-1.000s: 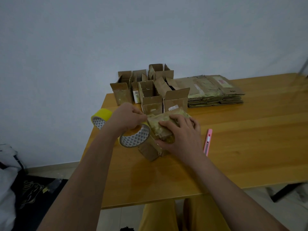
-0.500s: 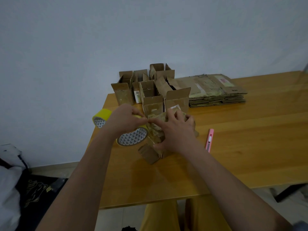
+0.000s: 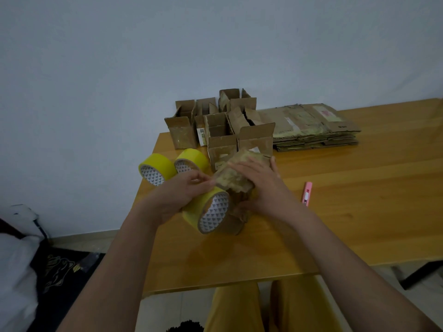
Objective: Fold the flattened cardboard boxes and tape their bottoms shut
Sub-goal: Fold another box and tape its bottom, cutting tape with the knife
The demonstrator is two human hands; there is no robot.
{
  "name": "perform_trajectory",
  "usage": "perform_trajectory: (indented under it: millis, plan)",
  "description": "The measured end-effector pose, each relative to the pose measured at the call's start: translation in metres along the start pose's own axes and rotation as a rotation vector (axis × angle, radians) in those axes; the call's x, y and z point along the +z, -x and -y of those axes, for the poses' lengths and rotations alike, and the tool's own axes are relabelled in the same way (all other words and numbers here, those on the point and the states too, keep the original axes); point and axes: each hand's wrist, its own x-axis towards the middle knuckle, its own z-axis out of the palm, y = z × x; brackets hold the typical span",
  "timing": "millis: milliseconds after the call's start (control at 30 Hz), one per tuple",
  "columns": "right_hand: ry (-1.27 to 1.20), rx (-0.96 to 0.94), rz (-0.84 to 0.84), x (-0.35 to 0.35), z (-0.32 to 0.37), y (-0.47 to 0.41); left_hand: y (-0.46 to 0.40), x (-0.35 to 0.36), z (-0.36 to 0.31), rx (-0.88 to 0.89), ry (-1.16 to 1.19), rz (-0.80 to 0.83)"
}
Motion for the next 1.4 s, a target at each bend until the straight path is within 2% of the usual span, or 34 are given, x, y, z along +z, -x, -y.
perform_trajectory:
  millis: [133, 233, 400, 600, 833, 967, 1400]
  plan:
    - [-0.274, 0.004, 0.061, -0.01, -0.011, 0.004, 0.008, 0.011, 0.013, -0.07, 0.34, 0.08]
    - [-0.353, 0.036, 0.145, -0.026, -0.014, 0.007, 0.008, 0.018, 0.017, -0.08, 0.389, 0.072]
    - [-0.285, 0.024, 0.064, -0.016, -0.012, 0.006, 0.006, 0.017, 0.009, -0.079, 0.329, 0.005]
    - [-0.152, -0.007, 0.033, -0.013, -0.01, 0.004, 0.005, 0.01, -0.001, -0.107, 0.491, -0.011]
    - [-0.12, -0.028, 0.03, -0.01, -0.011, 0.001, 0.015, 0.017, 0.003, -0.102, 0.41, 0.034]
    - [-0.148, -0.041, 0.045, -0.011, -0.012, 0.0, 0.015, 0.028, 0.017, -0.206, 0.376, 0.036]
    - [-0.217, -0.035, 0.04, -0.011, -0.007, 0.001, -0.002, 0.036, 0.027, -0.242, 0.316, -0.067]
